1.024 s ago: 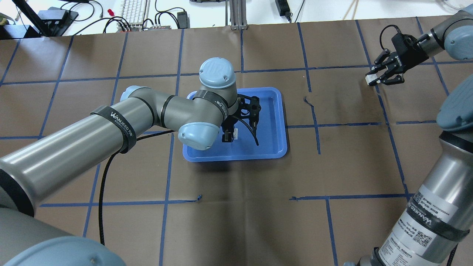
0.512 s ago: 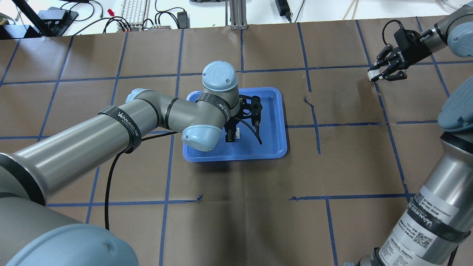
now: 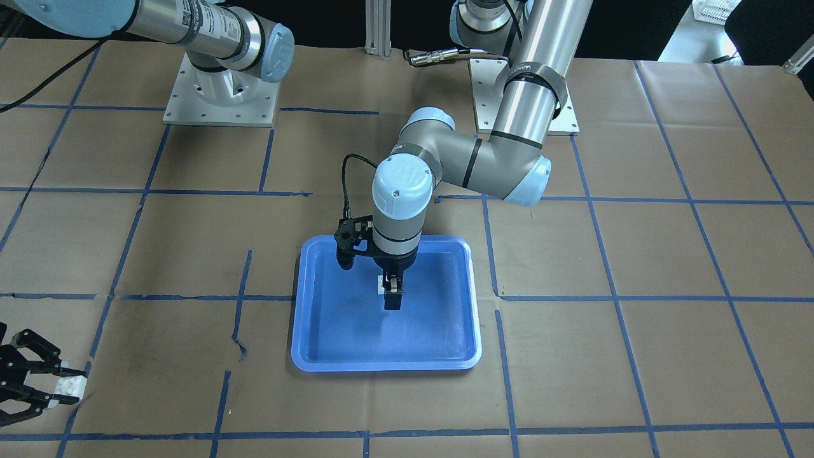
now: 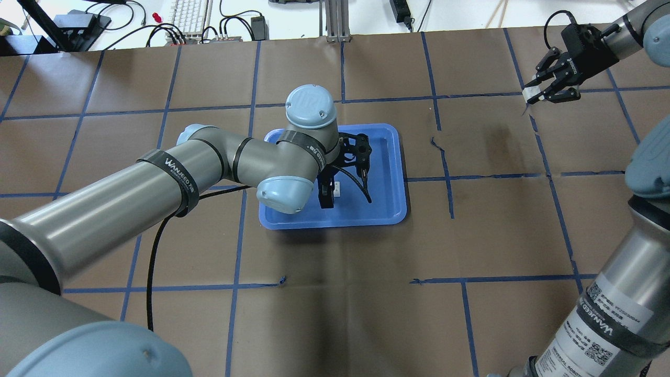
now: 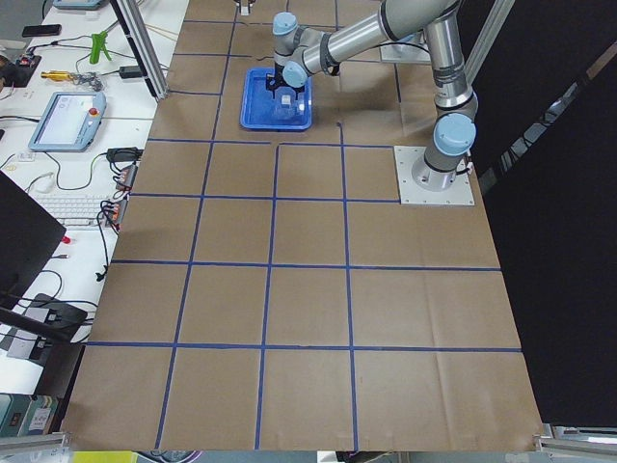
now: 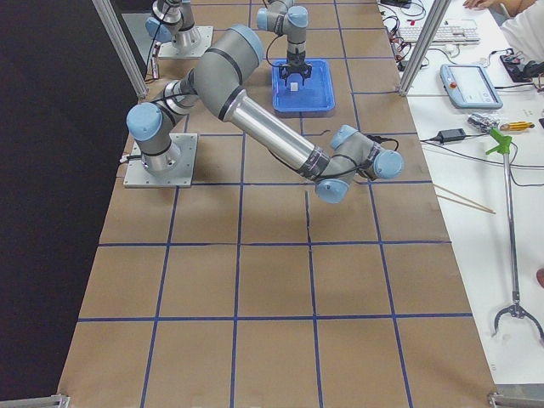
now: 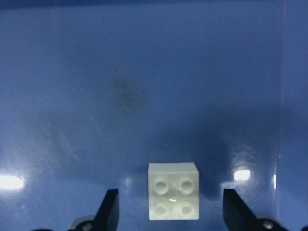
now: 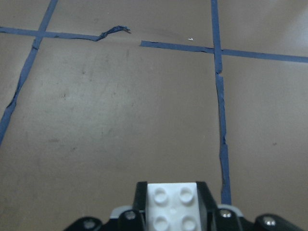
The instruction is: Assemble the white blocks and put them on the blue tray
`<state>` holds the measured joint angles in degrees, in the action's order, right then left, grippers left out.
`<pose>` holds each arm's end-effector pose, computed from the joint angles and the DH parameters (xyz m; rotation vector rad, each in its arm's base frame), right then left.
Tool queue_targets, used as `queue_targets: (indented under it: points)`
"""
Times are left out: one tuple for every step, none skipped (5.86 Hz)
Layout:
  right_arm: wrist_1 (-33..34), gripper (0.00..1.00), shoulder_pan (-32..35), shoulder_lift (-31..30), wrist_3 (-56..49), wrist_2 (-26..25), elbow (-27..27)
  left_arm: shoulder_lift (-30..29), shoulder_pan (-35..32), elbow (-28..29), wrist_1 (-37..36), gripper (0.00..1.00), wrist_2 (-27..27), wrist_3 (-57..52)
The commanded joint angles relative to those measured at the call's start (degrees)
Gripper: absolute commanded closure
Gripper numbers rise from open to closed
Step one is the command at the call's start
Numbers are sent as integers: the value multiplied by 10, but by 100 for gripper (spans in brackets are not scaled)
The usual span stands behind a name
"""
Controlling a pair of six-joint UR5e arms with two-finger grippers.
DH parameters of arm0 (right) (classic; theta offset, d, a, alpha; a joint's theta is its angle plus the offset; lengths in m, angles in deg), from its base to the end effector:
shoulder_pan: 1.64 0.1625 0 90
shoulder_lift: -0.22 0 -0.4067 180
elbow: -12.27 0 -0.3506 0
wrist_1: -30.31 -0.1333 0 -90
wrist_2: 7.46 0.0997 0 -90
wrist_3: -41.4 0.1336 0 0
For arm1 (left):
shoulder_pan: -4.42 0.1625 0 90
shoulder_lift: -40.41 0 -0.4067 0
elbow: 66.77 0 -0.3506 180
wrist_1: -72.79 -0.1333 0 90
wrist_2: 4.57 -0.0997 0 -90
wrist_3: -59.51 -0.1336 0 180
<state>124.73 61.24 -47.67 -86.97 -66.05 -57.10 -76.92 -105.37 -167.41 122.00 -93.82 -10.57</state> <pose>-0.1206 -0.6807 0.1976 -1.9899 1.7785 -0.6478 -0.3198 -0.4899 0.1796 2.2122 2.2165 -0.0785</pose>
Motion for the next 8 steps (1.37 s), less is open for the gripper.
queue_targets:
  points:
    - [1,69,19,-56,3,26,-85,101,43,20,130,1,2,1]
    - [12,68,44,-89,15,55,-137,157,58,74,280,1,1,11]
    - [39,68,72,-109,50,72,-175,185,63,131,398,1,-3,66]
    - [98,68,102,-119,105,89,-211,206,73,151,432,1,-6,132]
    - [184,68,133,-136,172,90,-256,219,97,152,432,1,-7,254]
    - [269,68,168,-145,243,90,-296,227,133,154,409,1,-13,376]
    - [326,68,211,-151,316,89,-319,254,162,136,395,1,-16,499]
    - [409,68,244,-150,386,88,-340,271,179,126,397,1,-15,575]
